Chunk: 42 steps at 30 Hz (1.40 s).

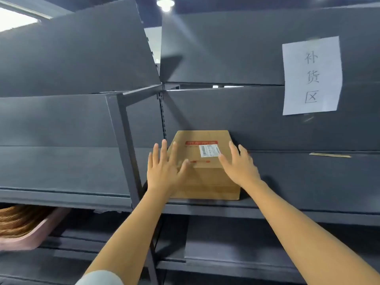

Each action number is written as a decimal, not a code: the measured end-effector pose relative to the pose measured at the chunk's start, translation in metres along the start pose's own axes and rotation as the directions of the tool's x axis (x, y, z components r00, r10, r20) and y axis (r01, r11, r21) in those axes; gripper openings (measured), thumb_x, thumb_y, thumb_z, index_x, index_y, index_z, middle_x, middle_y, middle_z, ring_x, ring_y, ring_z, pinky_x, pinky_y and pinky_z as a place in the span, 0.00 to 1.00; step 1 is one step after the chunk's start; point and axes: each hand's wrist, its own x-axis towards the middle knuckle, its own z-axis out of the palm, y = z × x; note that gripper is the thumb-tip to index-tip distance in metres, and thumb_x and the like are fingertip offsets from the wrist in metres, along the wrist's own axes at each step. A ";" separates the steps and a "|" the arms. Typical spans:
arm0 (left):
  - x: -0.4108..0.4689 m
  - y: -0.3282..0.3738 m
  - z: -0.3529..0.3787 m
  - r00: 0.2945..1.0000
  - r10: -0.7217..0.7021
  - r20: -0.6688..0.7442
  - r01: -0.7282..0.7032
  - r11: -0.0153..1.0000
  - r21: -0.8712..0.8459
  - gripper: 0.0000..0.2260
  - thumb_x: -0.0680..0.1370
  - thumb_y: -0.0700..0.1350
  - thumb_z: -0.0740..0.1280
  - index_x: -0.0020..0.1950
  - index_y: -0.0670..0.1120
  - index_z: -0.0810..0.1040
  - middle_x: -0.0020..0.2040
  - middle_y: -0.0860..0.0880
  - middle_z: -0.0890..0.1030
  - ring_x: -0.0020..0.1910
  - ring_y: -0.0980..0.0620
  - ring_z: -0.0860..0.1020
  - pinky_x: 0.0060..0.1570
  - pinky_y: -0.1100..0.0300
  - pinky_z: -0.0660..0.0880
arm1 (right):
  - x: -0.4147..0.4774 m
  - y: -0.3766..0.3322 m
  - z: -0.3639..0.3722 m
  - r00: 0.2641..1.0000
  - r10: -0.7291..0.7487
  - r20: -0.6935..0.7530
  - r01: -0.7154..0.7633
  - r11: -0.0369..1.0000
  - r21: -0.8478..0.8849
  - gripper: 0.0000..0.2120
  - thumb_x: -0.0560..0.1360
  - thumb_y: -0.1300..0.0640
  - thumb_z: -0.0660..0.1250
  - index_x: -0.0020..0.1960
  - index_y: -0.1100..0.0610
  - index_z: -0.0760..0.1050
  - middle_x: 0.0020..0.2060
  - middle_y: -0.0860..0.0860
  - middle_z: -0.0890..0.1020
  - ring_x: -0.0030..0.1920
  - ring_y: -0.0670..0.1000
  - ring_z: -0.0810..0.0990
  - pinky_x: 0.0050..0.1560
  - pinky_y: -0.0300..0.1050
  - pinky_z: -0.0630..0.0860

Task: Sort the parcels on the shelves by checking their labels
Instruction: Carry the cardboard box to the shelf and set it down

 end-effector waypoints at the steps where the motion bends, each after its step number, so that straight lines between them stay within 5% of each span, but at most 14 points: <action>1: 0.009 -0.002 0.003 0.998 -0.059 0.001 0.059 0.996 -0.068 0.32 0.77 0.65 0.42 0.78 0.52 0.45 0.79 0.46 0.44 0.78 0.44 0.41 0.75 0.48 0.42 | 0.007 0.001 0.001 0.998 0.057 0.022 -0.059 0.988 0.141 0.34 0.78 0.37 0.51 0.78 0.49 0.45 0.77 0.54 0.51 0.76 0.59 0.53 0.71 0.63 0.58; 5: 0.033 -0.009 0.013 0.938 -0.299 0.177 0.345 0.859 -0.378 0.31 0.80 0.59 0.53 0.78 0.49 0.45 0.79 0.44 0.50 0.75 0.41 0.58 0.69 0.46 0.62 | 0.030 0.014 0.003 0.963 0.186 0.197 -0.259 0.841 0.475 0.40 0.77 0.44 0.63 0.78 0.53 0.42 0.76 0.54 0.57 0.74 0.57 0.60 0.70 0.56 0.62; 9: 0.041 -0.015 0.026 0.847 -0.408 0.341 0.532 0.632 -0.564 0.29 0.80 0.51 0.60 0.76 0.42 0.54 0.70 0.42 0.68 0.65 0.42 0.70 0.51 0.55 0.66 | 0.040 0.030 0.017 0.896 0.238 0.376 -0.438 0.623 0.648 0.27 0.76 0.50 0.67 0.72 0.52 0.61 0.65 0.54 0.74 0.63 0.56 0.73 0.63 0.54 0.71; 11: 0.048 -0.022 0.034 0.807 -0.449 0.383 0.583 0.507 -0.634 0.26 0.78 0.49 0.63 0.73 0.42 0.62 0.68 0.43 0.71 0.63 0.42 0.70 0.53 0.54 0.67 | 0.044 0.036 0.024 0.887 0.231 0.400 -0.458 0.549 0.699 0.23 0.75 0.51 0.68 0.68 0.49 0.66 0.59 0.53 0.78 0.57 0.55 0.77 0.60 0.55 0.74; 14: 0.059 -0.030 0.040 0.696 -0.482 0.532 0.673 0.178 -0.718 0.19 0.76 0.49 0.67 0.63 0.44 0.69 0.59 0.44 0.74 0.56 0.43 0.72 0.55 0.52 0.70 | 0.050 0.041 0.029 0.883 0.212 0.418 -0.468 0.430 0.772 0.23 0.75 0.53 0.67 0.69 0.46 0.66 0.56 0.53 0.79 0.56 0.56 0.78 0.59 0.57 0.74; 16: 0.060 -0.033 0.043 0.662 -0.449 0.600 0.699 0.082 -0.711 0.21 0.74 0.53 0.67 0.63 0.46 0.70 0.59 0.45 0.75 0.57 0.43 0.73 0.60 0.48 0.71 | 0.047 0.043 0.029 0.872 0.187 0.452 -0.489 0.354 0.797 0.20 0.76 0.54 0.66 0.67 0.45 0.68 0.56 0.54 0.80 0.56 0.57 0.78 0.57 0.56 0.75; 20: 0.058 -0.036 0.049 0.679 -0.413 0.606 0.689 0.073 -0.721 0.20 0.75 0.53 0.66 0.65 0.49 0.72 0.60 0.46 0.77 0.58 0.43 0.74 0.62 0.44 0.70 | 0.037 0.047 0.026 0.866 0.166 0.471 -0.499 0.283 0.819 0.18 0.77 0.54 0.65 0.65 0.44 0.70 0.57 0.54 0.79 0.56 0.57 0.78 0.55 0.56 0.76; 24: 0.052 -0.018 0.049 0.757 -0.283 0.589 0.630 0.077 -0.773 0.16 0.77 0.49 0.64 0.64 0.50 0.72 0.55 0.48 0.79 0.52 0.46 0.77 0.47 0.52 0.74 | 0.017 0.068 0.010 0.881 0.185 0.435 -0.470 0.250 0.847 0.14 0.78 0.55 0.64 0.61 0.42 0.72 0.58 0.53 0.80 0.58 0.57 0.77 0.56 0.56 0.76; 31: 0.042 0.073 0.071 0.851 -0.003 0.526 0.519 0.169 -0.838 0.16 0.78 0.53 0.61 0.65 0.55 0.69 0.61 0.53 0.76 0.58 0.50 0.73 0.53 0.52 0.71 | -0.047 0.129 -0.062 0.918 0.350 0.188 -0.291 0.268 0.919 0.20 0.78 0.56 0.63 0.67 0.41 0.70 0.59 0.50 0.81 0.60 0.54 0.78 0.57 0.53 0.76; 35: 0.022 0.144 0.086 0.809 0.211 0.549 0.521 0.178 -0.835 0.14 0.79 0.52 0.60 0.64 0.55 0.69 0.59 0.54 0.75 0.54 0.52 0.73 0.46 0.55 0.72 | -0.109 0.166 -0.098 0.874 0.484 0.036 -0.209 0.308 0.928 0.19 0.78 0.55 0.63 0.68 0.43 0.70 0.58 0.47 0.81 0.58 0.50 0.80 0.53 0.48 0.77; 37: 0.006 0.179 0.090 0.756 0.310 0.577 0.547 0.186 -0.816 0.13 0.79 0.53 0.59 0.64 0.57 0.69 0.56 0.55 0.75 0.53 0.53 0.73 0.41 0.55 0.73 | -0.145 0.182 -0.109 0.807 0.590 -0.030 -0.177 0.291 0.940 0.21 0.77 0.55 0.64 0.69 0.45 0.70 0.57 0.47 0.82 0.56 0.49 0.81 0.50 0.45 0.77; 40: -0.023 0.229 0.096 0.659 0.487 0.573 0.548 0.211 -0.809 0.11 0.79 0.51 0.59 0.62 0.58 0.70 0.57 0.54 0.76 0.54 0.51 0.74 0.51 0.49 0.76 | -0.204 0.203 -0.123 0.680 0.722 -0.125 -0.124 0.281 0.952 0.23 0.76 0.56 0.65 0.68 0.42 0.69 0.57 0.46 0.82 0.57 0.50 0.80 0.56 0.49 0.75; 42: -0.047 0.263 0.099 0.599 0.590 0.542 0.537 0.207 -0.818 0.11 0.79 0.49 0.59 0.61 0.57 0.71 0.56 0.54 0.77 0.53 0.52 0.75 0.49 0.54 0.74 | -0.246 0.213 -0.132 0.599 0.783 -0.170 -0.090 0.276 0.957 0.24 0.75 0.56 0.66 0.68 0.40 0.68 0.58 0.46 0.82 0.57 0.52 0.80 0.56 0.52 0.76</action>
